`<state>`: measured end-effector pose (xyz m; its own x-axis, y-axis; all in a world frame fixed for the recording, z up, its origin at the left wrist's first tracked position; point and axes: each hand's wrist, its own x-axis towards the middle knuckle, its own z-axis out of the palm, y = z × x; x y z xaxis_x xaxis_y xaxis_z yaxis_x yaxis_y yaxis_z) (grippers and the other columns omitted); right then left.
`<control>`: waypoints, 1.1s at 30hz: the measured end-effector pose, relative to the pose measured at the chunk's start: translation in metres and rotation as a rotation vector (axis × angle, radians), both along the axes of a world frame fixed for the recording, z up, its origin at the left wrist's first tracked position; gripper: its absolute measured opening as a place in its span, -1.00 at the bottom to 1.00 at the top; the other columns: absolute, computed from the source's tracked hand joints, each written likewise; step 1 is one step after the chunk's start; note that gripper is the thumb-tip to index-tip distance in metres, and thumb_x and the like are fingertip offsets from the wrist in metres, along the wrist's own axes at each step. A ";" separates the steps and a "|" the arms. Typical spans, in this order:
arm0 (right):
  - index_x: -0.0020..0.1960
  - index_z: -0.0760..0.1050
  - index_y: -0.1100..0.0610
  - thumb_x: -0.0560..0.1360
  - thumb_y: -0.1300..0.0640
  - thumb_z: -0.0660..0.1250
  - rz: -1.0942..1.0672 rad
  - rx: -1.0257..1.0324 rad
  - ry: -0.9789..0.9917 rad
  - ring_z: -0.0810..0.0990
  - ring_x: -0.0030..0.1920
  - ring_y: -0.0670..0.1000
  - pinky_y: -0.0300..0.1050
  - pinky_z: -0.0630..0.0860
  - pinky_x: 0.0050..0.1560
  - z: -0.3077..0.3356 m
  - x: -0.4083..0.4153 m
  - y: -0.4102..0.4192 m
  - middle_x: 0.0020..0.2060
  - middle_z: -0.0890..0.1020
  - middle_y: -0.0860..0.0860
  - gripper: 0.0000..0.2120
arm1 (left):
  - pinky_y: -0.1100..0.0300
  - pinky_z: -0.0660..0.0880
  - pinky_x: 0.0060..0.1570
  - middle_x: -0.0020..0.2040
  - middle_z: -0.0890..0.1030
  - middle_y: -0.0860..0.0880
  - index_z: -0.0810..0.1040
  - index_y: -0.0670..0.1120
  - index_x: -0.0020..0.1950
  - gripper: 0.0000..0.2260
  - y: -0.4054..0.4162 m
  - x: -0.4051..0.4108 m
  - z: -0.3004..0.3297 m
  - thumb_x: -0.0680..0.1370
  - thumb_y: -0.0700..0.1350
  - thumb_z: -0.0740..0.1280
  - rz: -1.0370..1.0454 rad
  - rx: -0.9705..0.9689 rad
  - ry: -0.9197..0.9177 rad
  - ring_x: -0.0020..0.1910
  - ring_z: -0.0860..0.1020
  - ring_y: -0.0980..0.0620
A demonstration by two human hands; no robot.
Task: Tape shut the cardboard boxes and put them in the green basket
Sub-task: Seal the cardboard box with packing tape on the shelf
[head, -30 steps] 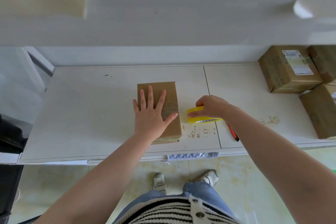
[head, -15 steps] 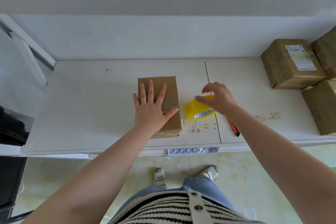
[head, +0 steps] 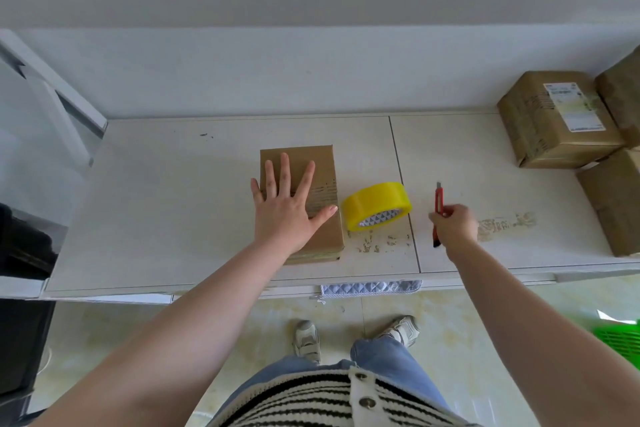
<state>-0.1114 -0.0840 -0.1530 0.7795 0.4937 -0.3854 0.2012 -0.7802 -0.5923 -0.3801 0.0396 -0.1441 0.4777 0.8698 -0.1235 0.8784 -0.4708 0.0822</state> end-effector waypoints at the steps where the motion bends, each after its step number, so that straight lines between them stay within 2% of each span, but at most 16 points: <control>1: 0.13 0.58 0.28 0.54 0.22 0.35 -0.033 0.094 0.012 0.48 -0.36 -0.02 -0.18 0.31 -0.39 0.014 -0.003 0.010 -0.32 0.58 0.04 -0.79 | -0.28 -0.17 0.47 0.57 -0.34 -0.14 -0.39 0.19 0.53 -0.20 0.000 0.000 0.000 0.39 0.54 -0.35 0.000 0.003 0.003 0.56 -0.25 -0.24; 4: -0.06 0.60 0.16 0.49 0.24 0.38 0.004 0.352 0.085 0.48 -0.37 -0.05 -0.17 0.36 -0.36 0.065 -0.021 0.048 -0.36 0.56 -0.03 -0.95 | -0.29 -0.17 0.48 0.58 -0.32 -0.14 -0.36 0.19 0.54 -0.19 -0.001 0.000 -0.001 0.38 0.54 -0.38 0.004 0.008 -0.007 0.56 -0.25 -0.24; 6: -0.22 0.55 0.12 0.46 0.28 0.41 0.146 0.416 0.225 0.52 -0.36 -0.02 -0.18 0.44 -0.34 0.090 -0.044 0.067 -0.33 0.59 0.03 -0.88 | -0.29 -0.17 0.48 0.59 -0.29 -0.13 -0.31 0.19 0.56 -0.18 -0.002 0.000 0.000 0.37 0.55 -0.37 0.009 0.009 -0.024 0.56 -0.23 -0.24; 8: -0.23 0.56 0.17 0.48 0.25 0.41 0.316 0.341 0.358 0.56 -0.37 0.00 -0.17 0.51 -0.36 0.098 -0.068 0.075 -0.32 0.61 0.08 -0.88 | -0.29 -0.17 0.48 0.59 -0.28 -0.13 -0.30 0.19 0.56 -0.17 -0.002 0.001 0.002 0.37 0.55 -0.37 0.009 0.007 -0.020 0.56 -0.23 -0.23; 9: -0.21 0.57 0.19 0.50 0.21 0.40 0.390 0.263 0.343 0.56 -0.36 0.00 -0.16 0.54 -0.32 0.096 -0.078 0.074 -0.33 0.61 0.07 -0.89 | -0.29 -0.18 0.48 0.59 -0.29 -0.13 -0.30 0.19 0.56 -0.17 -0.002 0.001 0.002 0.37 0.55 -0.36 0.008 0.002 -0.018 0.56 -0.23 -0.23; 11: -0.17 0.58 0.21 0.51 0.13 0.39 0.508 0.141 0.190 0.53 -0.35 -0.02 -0.13 0.51 -0.25 0.089 -0.084 0.071 -0.36 0.57 0.02 -0.84 | -0.28 -0.19 0.48 0.59 -0.28 -0.13 -0.29 0.20 0.56 -0.18 -0.002 -0.001 0.003 0.38 0.55 -0.32 0.005 -0.001 -0.022 0.57 -0.23 -0.23; 13: -0.20 0.58 0.19 0.52 0.07 0.38 0.610 0.058 0.039 0.49 -0.35 -0.03 -0.16 0.45 -0.29 0.086 -0.077 0.066 -0.36 0.53 0.00 -0.79 | -0.28 -0.18 0.49 0.60 -0.26 -0.13 -0.27 0.20 0.57 -0.19 0.000 -0.006 0.003 0.39 0.54 -0.29 0.013 0.002 -0.031 0.57 -0.22 -0.22; 16: -0.35 0.57 0.08 0.49 0.06 0.41 0.715 -0.015 0.058 0.48 -0.34 -0.02 -0.20 0.40 -0.33 0.088 -0.063 0.059 -0.33 0.51 0.00 -0.75 | -0.27 -0.16 0.49 0.60 -0.25 -0.13 -0.25 0.19 0.57 -0.19 0.001 -0.015 0.003 0.41 0.54 -0.25 0.054 -0.012 -0.051 0.57 -0.21 -0.23; 18: -0.35 0.58 0.08 0.46 0.06 0.46 0.771 -0.048 0.093 0.49 -0.22 -0.01 -0.20 0.40 -0.24 0.089 -0.061 0.054 -0.19 0.48 -0.02 -0.78 | -0.28 -0.16 0.48 0.60 -0.26 -0.13 -0.25 0.19 0.57 -0.19 0.001 -0.016 0.003 0.41 0.54 -0.25 0.050 -0.011 -0.038 0.57 -0.21 -0.23; 21: -0.33 0.57 0.01 0.43 0.06 0.48 0.806 -0.083 0.123 0.46 -0.03 -0.04 -0.18 0.44 -0.08 0.090 -0.062 0.051 -0.02 0.38 -0.07 -0.82 | -0.27 -0.15 0.48 0.59 -0.26 -0.13 -0.25 0.18 0.58 -0.18 0.000 -0.014 0.004 0.40 0.53 -0.25 0.041 -0.004 -0.035 0.57 -0.21 -0.24; 24: -0.32 0.57 0.00 0.43 0.04 0.47 0.844 -0.129 0.065 0.41 0.05 -0.01 -0.09 0.44 0.08 0.091 -0.064 0.053 0.04 0.36 -0.03 -0.82 | -0.27 -0.16 0.48 0.59 -0.27 -0.13 -0.25 0.17 0.58 -0.18 0.000 -0.015 0.005 0.40 0.53 -0.25 0.044 -0.010 -0.030 0.57 -0.22 -0.23; 29: -0.22 0.59 0.06 0.48 -0.02 0.42 0.908 -0.178 -0.098 0.33 0.12 0.01 -0.14 0.29 0.10 0.089 -0.073 0.054 0.01 0.33 0.00 -0.82 | -0.26 -0.17 0.48 0.59 -0.28 -0.13 -0.27 0.18 0.57 -0.18 0.000 -0.014 0.003 0.40 0.53 -0.26 0.044 -0.007 -0.027 0.56 -0.23 -0.23; 31: -0.21 0.58 0.09 0.54 -0.06 0.35 0.857 -0.079 -0.142 0.39 0.01 0.00 -0.13 0.33 0.04 0.083 -0.079 0.053 -0.06 0.39 0.02 -0.74 | -0.27 -0.17 0.48 0.59 -0.28 -0.13 -0.27 0.18 0.57 -0.19 0.000 -0.015 0.003 0.41 0.53 -0.26 0.042 -0.005 -0.024 0.56 -0.23 -0.23; 33: -0.27 0.50 0.12 0.59 0.06 0.30 0.535 0.259 0.111 0.45 -0.26 -0.05 -0.12 0.41 -0.17 0.078 -0.077 0.047 -0.27 0.46 0.00 -0.73 | -0.28 -0.17 0.48 0.59 -0.28 -0.14 -0.28 0.17 0.57 -0.19 0.000 -0.016 0.002 0.41 0.53 -0.27 0.037 -0.004 -0.022 0.56 -0.24 -0.24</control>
<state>-0.1886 -0.0369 -0.0747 0.3587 0.8950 -0.2653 0.4519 -0.4152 -0.7896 -0.3957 0.0396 -0.1417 0.4479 0.8863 -0.1173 0.8932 -0.4377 0.1033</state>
